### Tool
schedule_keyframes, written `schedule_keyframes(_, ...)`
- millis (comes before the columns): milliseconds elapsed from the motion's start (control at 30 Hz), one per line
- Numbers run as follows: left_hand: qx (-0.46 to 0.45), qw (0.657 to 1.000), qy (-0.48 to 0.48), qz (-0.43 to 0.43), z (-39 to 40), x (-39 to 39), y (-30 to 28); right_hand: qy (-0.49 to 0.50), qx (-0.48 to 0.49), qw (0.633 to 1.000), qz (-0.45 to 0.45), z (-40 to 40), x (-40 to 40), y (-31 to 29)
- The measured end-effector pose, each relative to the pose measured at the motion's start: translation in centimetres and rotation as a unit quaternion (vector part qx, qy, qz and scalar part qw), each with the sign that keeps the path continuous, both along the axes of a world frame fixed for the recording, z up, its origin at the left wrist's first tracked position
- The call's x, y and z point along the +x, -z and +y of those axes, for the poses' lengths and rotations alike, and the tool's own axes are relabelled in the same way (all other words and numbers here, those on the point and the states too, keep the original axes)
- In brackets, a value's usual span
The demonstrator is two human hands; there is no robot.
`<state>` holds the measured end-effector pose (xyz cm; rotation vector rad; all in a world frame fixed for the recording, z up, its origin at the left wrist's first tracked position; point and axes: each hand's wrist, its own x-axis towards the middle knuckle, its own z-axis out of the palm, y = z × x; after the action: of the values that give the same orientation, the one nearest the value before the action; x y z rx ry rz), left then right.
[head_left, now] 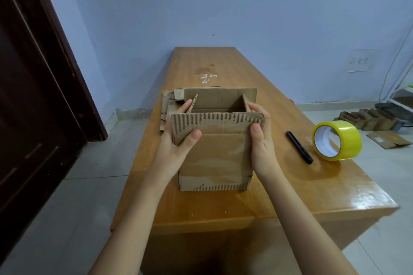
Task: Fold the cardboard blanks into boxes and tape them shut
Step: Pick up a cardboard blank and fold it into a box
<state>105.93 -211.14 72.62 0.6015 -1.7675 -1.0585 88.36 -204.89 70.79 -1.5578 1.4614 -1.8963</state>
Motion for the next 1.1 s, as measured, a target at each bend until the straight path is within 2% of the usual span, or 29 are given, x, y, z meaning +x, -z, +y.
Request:
schedule_keyframes(133, -0.006, 1.0, -0.005, 0.002, -0.1, -0.1, 0.1, 0.01, 0.007, 1.0, 0.019, -0.5, -0.6, 0.6)
schedule_keyframes(867, 0.012, 1.0, -0.003, -0.009, -0.7, -0.3, 0.5, 0.009, -0.008, 1.0, -0.012, -0.3, 0.0, 0.3)
schedule_keyframes(1100, 0.061, 0.998, -0.028, -0.022, -0.5, -0.5, 0.2, 0.012, -0.002, 1.0, -0.025, 0.2, 0.5, -0.2)
